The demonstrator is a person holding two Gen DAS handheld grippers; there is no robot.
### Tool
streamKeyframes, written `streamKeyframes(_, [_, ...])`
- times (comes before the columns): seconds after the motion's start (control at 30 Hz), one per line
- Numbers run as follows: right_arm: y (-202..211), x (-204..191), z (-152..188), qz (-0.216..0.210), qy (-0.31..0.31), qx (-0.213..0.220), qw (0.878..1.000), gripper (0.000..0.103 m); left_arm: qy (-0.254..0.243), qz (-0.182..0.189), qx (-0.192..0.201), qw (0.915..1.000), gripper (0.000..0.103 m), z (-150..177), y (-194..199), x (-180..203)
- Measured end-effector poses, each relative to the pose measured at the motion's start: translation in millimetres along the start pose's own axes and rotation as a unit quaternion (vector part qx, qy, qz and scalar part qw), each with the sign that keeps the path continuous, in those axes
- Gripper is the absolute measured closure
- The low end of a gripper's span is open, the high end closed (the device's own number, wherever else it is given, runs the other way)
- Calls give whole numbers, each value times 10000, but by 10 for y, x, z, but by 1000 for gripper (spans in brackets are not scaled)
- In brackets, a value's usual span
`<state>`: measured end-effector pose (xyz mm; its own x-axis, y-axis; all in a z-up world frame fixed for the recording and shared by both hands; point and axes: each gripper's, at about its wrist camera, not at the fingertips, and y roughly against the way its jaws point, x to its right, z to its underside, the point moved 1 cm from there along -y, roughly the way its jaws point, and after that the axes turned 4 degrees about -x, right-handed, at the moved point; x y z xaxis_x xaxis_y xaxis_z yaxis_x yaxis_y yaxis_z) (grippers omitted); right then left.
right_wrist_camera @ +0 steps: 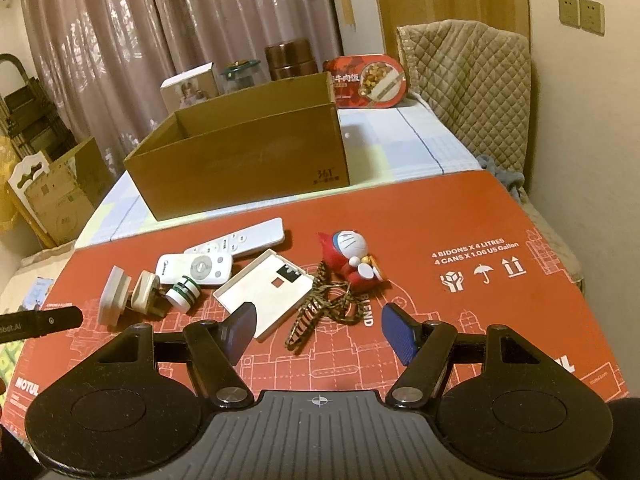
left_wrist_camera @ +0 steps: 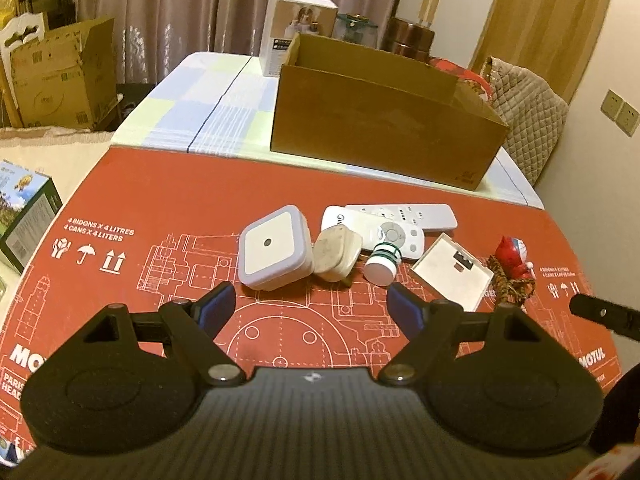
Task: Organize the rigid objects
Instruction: 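Withdraw both tools from the box back toward the mat, then grasp the square night light with the left gripper while the right grasps the braided cord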
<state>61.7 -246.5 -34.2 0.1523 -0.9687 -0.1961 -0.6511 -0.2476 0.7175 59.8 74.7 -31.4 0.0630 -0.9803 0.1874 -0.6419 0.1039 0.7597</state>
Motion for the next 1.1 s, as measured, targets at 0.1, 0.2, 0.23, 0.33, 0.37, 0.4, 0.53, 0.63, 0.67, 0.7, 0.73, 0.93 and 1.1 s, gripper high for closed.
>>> streamKeyframes(0.1, [-94, -19, 15, 24, 81, -47, 10000, 37, 38, 12, 5, 10000, 24, -21, -47, -57])
streamKeyframes(0.2, [-199, -29, 31, 83, 157, -63, 9998, 37, 70, 26, -19, 10000, 24, -44, -95, -105])
streamKeyframes(0.23, [-244, -27, 35, 98, 161, -62, 9998, 37, 74, 40, -19, 10000, 24, -56, -112, -121])
streamKeyframes(0.33, [-348, -23, 41, 130, 163, -56, 9998, 37, 45, 46, -34, 10000, 24, -101, -181, -155])
streamKeyframes(0.37, [-390, -25, 40, 140, 181, -50, 9997, 37, 46, 56, -29, 10000, 24, -115, -202, -161])
streamKeyframes(0.4, [-425, -30, 39, 147, 205, -36, 9997, 37, 63, 95, -34, 9999, 24, -134, -233, -176])
streamKeyframes(0.53, [-569, -47, 40, 241, 283, 12, 9993, 37, 64, 172, -68, 9998, 24, -181, -355, -195])
streamKeyframes(0.63, [-711, -39, 45, 278, 247, -41, 9993, 37, 44, 228, -88, 9997, 24, -193, -447, -201])
streamKeyframes(0.67, [-743, -38, 46, 313, 251, -58, 9992, 37, 49, 258, -83, 9996, 24, -198, -479, -205])
streamKeyframes(0.7, [-781, -35, 49, 354, 247, -67, 9990, 37, 51, 285, -77, 9996, 24, -201, -507, -209])
streamKeyframes(0.73, [-820, -27, 52, 367, 218, -83, 9991, 37, 51, 307, -74, 9995, 24, -205, -538, -211])
streamKeyframes(0.93, [-985, -18, 25, 404, 146, -129, 9990, 43, 37, 399, -68, 9992, 24, -217, -683, -202])
streamKeyframes(1.1, [-1093, -36, -9, 515, 156, -141, 9985, 52, 66, 442, -126, 9989, 24, -199, -773, -206])
